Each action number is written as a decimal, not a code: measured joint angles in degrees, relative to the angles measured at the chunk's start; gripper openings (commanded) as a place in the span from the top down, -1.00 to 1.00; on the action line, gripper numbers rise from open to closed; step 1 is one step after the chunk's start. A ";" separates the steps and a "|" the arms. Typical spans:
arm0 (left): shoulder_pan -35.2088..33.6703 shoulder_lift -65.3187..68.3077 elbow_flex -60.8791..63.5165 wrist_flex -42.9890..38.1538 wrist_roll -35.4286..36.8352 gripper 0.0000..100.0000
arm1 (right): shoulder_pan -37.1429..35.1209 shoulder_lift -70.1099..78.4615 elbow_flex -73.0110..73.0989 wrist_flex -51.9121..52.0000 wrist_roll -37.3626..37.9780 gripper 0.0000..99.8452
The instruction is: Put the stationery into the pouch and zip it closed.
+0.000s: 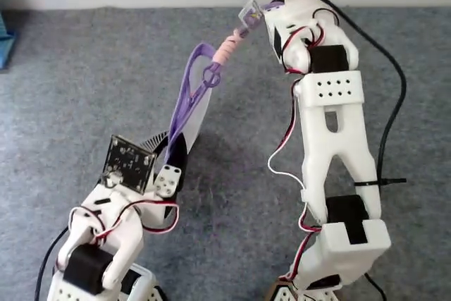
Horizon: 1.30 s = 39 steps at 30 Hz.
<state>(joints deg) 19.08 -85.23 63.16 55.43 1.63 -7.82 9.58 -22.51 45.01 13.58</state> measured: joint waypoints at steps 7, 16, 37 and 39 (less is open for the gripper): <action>-0.09 -1.32 0.00 0.18 0.18 0.98 | 0.09 -0.09 -1.32 19.43 3.69 0.66; -0.26 -1.32 0.00 0.18 0.26 0.98 | -0.35 -9.67 -1.41 48.70 4.57 0.44; -0.35 -1.93 0.09 0.18 0.35 0.98 | -27.43 -21.54 8.00 48.00 -16.00 0.46; -0.44 -1.93 0.09 0.18 0.35 0.98 | -27.52 -21.54 12.40 43.34 -16.18 0.47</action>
<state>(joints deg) 18.64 -87.16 63.25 55.60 1.98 -35.34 -11.96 -10.11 88.35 -2.59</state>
